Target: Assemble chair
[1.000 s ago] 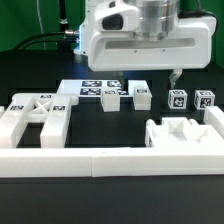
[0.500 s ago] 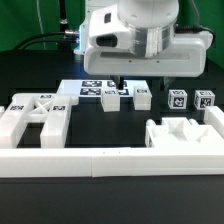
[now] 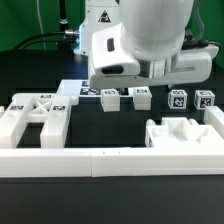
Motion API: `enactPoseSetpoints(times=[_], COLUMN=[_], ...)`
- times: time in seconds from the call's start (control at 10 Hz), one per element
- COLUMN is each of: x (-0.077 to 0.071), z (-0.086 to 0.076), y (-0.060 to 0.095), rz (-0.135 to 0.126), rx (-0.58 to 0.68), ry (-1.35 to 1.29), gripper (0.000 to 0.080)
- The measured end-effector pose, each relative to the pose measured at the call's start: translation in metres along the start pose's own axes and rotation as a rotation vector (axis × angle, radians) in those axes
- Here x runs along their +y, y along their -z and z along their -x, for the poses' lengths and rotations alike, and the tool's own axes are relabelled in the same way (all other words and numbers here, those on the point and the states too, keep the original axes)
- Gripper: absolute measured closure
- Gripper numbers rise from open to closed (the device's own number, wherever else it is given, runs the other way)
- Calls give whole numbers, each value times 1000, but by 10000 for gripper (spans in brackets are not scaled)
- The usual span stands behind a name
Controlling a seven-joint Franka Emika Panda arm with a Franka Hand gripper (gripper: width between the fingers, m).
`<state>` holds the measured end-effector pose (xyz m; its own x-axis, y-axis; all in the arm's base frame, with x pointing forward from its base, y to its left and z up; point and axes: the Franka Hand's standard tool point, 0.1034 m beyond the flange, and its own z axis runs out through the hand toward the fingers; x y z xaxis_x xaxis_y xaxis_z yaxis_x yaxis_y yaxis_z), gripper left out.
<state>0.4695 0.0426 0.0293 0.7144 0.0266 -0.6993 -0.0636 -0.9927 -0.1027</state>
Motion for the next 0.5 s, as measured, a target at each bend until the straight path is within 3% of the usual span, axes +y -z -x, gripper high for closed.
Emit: enactPoseSetpoints(times=[0.5], x=[0], z=[3], y=[-8], rz=[-1], rx=[-54], ry=[6], gripper=[151])
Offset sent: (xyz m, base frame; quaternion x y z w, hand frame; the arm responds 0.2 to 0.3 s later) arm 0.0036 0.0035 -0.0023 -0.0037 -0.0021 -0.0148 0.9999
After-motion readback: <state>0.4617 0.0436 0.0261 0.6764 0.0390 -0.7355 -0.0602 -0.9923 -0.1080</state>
